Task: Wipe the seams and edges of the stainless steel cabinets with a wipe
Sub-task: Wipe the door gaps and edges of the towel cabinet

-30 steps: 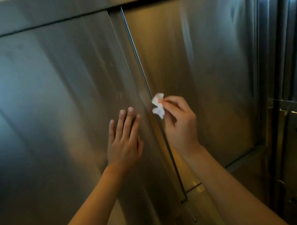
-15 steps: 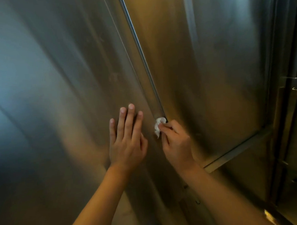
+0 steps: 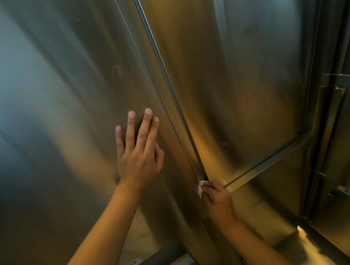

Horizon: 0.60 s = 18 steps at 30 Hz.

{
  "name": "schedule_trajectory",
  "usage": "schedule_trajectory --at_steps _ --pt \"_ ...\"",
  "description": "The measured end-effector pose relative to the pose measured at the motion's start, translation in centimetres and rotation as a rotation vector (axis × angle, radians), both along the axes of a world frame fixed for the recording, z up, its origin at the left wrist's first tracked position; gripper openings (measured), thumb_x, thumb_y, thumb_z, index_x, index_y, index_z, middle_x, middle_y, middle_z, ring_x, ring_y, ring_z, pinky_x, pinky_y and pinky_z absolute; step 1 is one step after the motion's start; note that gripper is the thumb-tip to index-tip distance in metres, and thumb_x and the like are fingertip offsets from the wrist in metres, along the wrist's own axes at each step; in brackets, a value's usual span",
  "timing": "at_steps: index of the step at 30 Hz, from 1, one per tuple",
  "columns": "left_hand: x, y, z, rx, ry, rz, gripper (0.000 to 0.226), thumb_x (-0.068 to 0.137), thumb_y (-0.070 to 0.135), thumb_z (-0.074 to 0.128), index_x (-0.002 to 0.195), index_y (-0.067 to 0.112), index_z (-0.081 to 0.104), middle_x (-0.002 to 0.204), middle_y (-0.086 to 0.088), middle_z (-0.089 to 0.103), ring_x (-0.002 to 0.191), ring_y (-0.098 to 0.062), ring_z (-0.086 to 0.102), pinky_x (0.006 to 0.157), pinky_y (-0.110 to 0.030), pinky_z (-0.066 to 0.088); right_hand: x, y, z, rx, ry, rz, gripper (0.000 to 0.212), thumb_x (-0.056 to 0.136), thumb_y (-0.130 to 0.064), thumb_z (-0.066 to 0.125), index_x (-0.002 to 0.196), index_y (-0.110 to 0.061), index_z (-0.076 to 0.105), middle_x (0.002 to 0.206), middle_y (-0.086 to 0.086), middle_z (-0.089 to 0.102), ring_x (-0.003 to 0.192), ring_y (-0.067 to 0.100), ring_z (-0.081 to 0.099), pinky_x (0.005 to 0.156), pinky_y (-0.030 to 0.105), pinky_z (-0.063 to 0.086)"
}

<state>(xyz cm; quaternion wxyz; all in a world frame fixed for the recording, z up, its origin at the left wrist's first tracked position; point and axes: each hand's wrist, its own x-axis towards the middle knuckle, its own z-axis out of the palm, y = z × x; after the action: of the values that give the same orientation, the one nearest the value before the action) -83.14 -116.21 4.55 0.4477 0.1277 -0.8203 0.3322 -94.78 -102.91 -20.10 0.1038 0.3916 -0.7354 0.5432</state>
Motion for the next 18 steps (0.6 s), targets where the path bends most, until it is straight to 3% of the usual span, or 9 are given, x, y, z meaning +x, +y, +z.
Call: schedule_trajectory --at_steps 4,7,10,13,18 --pt "0.1 0.0 0.1 -0.004 -0.012 0.005 0.06 0.102 0.025 0.042 0.161 0.014 0.035 0.169 -0.007 0.029 0.158 -0.035 0.018 0.127 -0.057 0.012 0.3 0.9 1.4 -0.033 -0.068 0.025 0.021 0.088 -0.002 0.078 0.104 -0.015 0.08 0.109 -0.005 0.066 0.096 0.003 0.064 0.086 0.033 0.059" --pt "0.1 0.0 0.1 0.008 -0.014 0.002 0.061 0.102 0.024 0.042 0.161 0.014 0.034 0.169 -0.007 0.028 0.159 -0.035 0.016 0.127 -0.057 0.011 0.2 1.5 5.8 -0.125 -0.069 0.04 0.02 0.09 -0.004 0.075 0.105 -0.016 0.079 0.106 -0.005 0.065 0.093 0.005 0.064 0.083 0.03 0.057" --pt "0.1 0.1 0.1 0.017 -0.008 -0.004 0.061 0.101 0.024 0.044 0.16 0.014 0.036 0.169 -0.007 0.029 0.159 -0.034 0.016 0.127 -0.057 0.013 -0.3 1.9 13.1 -0.278 0.058 0.051 0.019 0.092 -0.004 0.072 0.11 -0.011 0.076 0.105 -0.001 0.064 0.093 0.009 0.062 0.081 0.024 0.055" --pt "0.1 0.0 0.1 0.033 -0.016 -0.011 0.058 0.102 0.024 0.042 0.159 0.013 0.038 0.169 -0.008 0.029 0.158 -0.035 0.016 0.127 -0.057 0.011 -1.6 1.1 19.8 -0.447 0.177 0.046 0.021 0.095 -0.002 0.071 0.115 -0.004 0.074 0.107 0.006 0.065 0.096 0.015 0.064 0.081 0.03 0.057" --pt "0.1 -0.2 0.1 0.03 -0.016 -0.027 0.057 0.103 0.021 0.043 0.159 0.013 0.038 0.168 -0.009 0.03 0.157 -0.038 0.02 0.126 -0.059 0.013 -2.1 -2.1 23.4 -0.477 0.299 0.028 0.024 0.1 -0.005 0.066 0.123 -0.002 0.072 0.11 0.01 0.065 0.098 0.016 0.064 0.082 0.03 0.058"
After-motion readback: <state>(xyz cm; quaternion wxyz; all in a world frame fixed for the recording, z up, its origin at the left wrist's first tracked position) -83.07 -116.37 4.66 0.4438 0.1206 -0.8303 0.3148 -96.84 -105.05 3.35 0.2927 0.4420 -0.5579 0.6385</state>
